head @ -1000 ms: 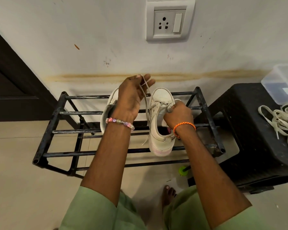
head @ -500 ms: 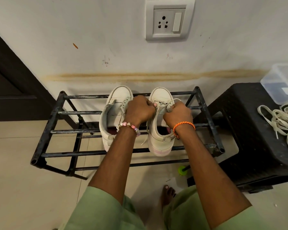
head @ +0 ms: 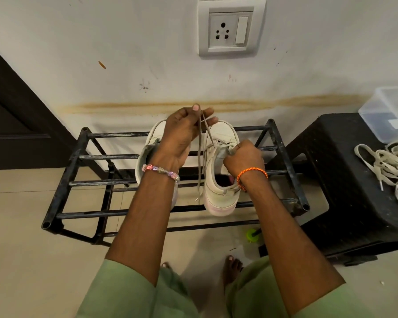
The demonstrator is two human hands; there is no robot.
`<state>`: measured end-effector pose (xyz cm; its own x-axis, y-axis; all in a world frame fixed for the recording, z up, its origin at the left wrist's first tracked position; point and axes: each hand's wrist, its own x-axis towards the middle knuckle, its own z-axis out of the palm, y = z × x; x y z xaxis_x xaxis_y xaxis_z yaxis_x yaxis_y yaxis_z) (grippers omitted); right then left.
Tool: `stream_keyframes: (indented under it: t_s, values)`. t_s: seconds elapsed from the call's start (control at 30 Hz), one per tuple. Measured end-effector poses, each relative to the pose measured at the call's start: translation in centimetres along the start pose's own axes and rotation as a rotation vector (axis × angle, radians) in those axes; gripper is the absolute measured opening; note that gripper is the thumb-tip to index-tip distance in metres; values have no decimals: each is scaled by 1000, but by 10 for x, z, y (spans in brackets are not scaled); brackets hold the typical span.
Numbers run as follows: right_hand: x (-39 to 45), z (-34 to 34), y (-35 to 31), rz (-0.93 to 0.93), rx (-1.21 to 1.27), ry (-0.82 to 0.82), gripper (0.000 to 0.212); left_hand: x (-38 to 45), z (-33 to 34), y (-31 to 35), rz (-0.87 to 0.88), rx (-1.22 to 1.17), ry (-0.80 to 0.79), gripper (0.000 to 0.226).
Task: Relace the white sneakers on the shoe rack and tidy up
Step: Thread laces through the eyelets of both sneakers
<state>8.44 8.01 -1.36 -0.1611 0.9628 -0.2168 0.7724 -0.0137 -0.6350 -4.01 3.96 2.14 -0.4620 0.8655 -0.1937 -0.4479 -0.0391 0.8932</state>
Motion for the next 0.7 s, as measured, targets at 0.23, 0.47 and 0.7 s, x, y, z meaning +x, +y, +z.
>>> stream_keyframes:
  t_s: [0.23,0.47,0.7]
  values:
    - [-1,1,0,-3,9,-1,39,2,-13,-28,124,1080,-127,8]
    - [-1,0,-1,3,3,1,38,6,-10,-34,164,1460,-30,15]
    - [0,2,1,-10,-18,8,39,9,-13,-32,-11,1043,-158,20]
